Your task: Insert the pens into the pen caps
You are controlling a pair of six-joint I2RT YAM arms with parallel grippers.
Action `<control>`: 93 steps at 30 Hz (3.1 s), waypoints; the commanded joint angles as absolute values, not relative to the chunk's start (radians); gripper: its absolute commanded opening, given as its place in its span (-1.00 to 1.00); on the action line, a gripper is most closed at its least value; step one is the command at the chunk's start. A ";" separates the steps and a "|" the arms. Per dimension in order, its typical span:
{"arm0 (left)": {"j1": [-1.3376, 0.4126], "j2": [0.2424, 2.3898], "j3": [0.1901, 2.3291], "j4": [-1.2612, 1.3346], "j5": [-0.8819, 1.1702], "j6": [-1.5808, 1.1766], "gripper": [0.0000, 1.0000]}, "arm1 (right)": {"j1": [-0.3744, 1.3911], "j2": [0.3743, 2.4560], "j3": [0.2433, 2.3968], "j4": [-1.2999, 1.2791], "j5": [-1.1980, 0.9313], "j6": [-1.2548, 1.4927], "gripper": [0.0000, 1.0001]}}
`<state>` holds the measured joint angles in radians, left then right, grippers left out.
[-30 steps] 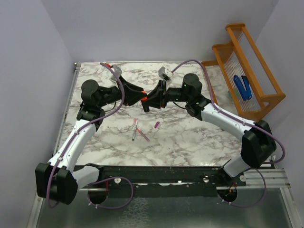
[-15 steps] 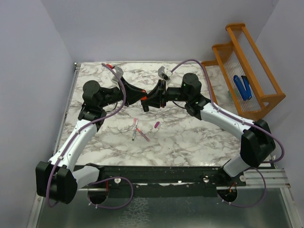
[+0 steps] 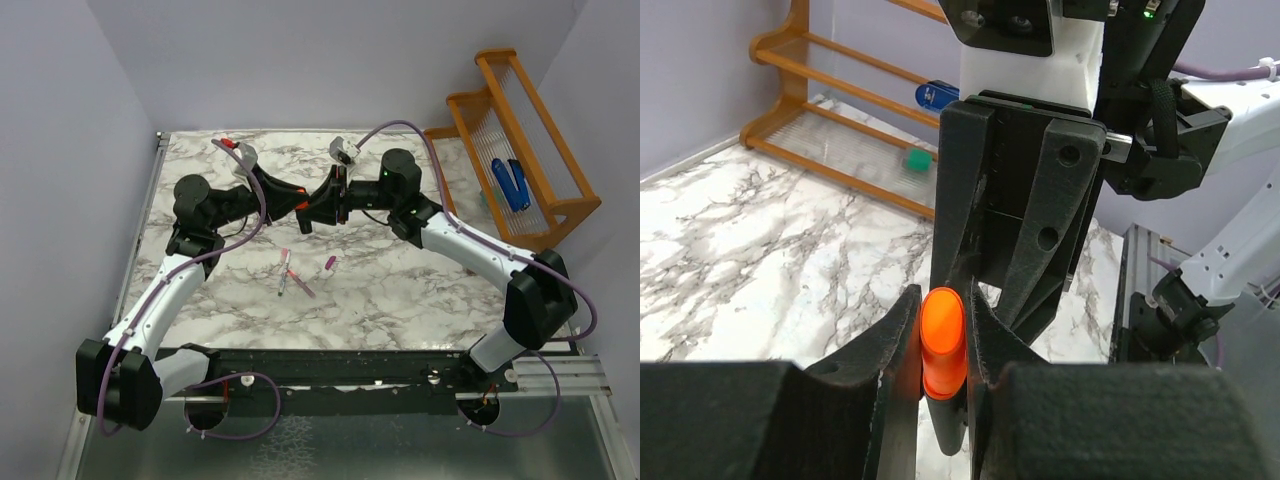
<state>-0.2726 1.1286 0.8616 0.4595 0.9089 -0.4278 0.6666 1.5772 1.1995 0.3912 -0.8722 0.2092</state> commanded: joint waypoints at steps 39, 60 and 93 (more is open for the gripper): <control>-0.306 1.179 0.813 0.151 1.002 -0.198 -1.00 | 0.548 1.463 1.400 0.411 -0.976 0.230 -0.99; -0.318 1.205 0.797 0.286 0.961 -0.295 -1.00 | 0.546 1.551 1.388 0.771 -1.019 0.499 -0.99; -0.473 1.240 0.819 0.258 0.729 -0.291 -1.00 | 0.572 1.534 1.369 0.703 -0.976 0.430 -0.99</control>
